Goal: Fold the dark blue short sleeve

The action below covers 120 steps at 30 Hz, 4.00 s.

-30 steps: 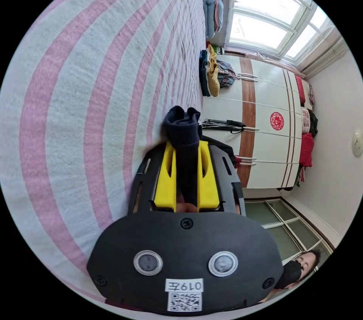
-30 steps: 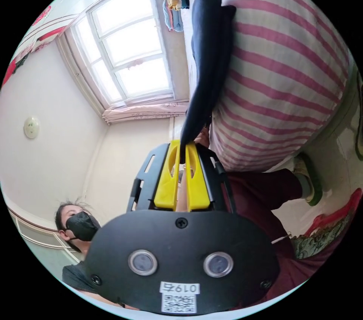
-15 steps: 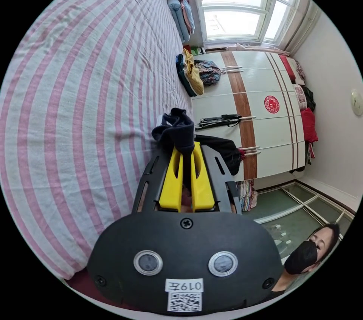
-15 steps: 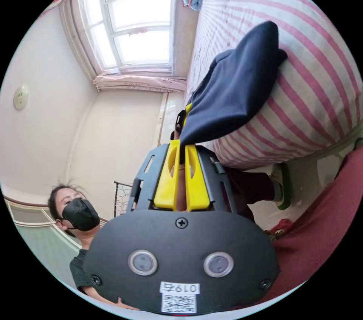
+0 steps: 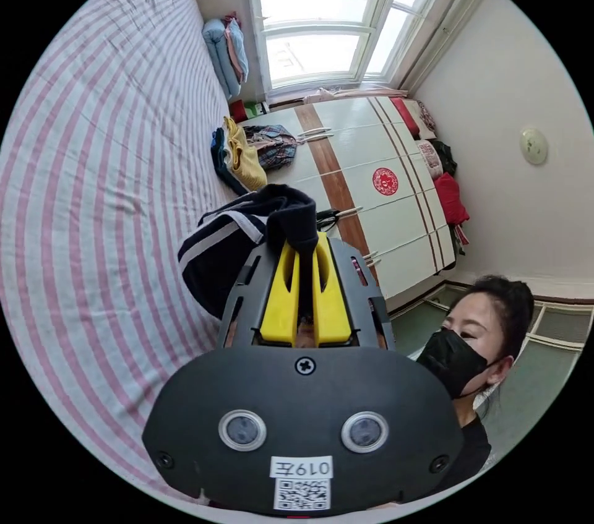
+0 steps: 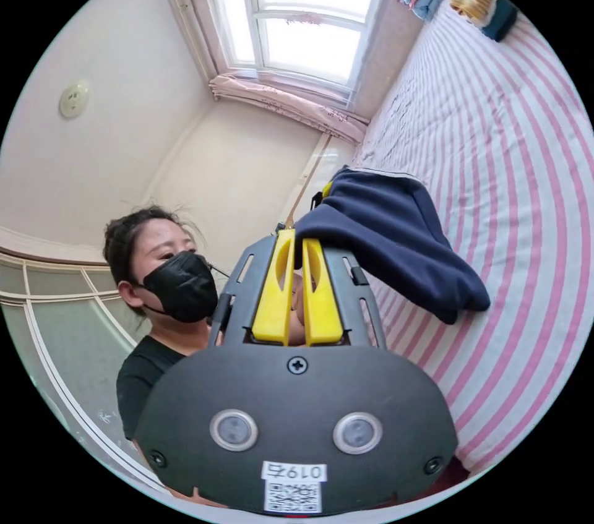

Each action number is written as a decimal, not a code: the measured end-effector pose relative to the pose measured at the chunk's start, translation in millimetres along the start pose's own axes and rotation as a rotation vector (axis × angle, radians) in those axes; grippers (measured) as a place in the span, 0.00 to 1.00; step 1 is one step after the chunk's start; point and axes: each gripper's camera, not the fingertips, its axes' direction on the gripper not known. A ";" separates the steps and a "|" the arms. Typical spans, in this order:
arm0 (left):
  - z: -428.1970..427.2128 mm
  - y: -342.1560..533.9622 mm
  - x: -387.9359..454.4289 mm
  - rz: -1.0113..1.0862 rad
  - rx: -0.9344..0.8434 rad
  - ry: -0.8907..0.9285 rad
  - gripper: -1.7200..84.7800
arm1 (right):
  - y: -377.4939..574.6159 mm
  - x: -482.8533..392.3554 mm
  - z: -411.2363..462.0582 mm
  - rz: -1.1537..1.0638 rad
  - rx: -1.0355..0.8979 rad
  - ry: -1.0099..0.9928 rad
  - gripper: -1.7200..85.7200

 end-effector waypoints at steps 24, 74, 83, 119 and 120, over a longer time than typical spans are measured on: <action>299.6 -201.2 57.1 -0.225 0.204 -0.035 0.08 | -425.2 -181.2 -179.8 0.024 -0.082 0.046 0.01; 604.1 -366.3 -173.8 0.029 0.058 -0.651 0.05 | -796.1 17.9 -399.9 0.326 -0.360 0.492 0.11; 722.7 -440.7 -214.4 0.143 -0.113 -0.725 0.07 | -836.4 33.9 -407.8 0.314 -0.096 0.614 0.13; 769.6 -385.9 -164.8 0.398 -0.057 -0.978 0.03 | -713.3 -79.7 -302.1 -0.099 -0.334 1.205 0.13; 771.9 -385.7 -163.5 0.402 -0.070 -0.973 0.03 | -697.6 -75.8 -300.4 -0.052 -0.335 1.168 0.13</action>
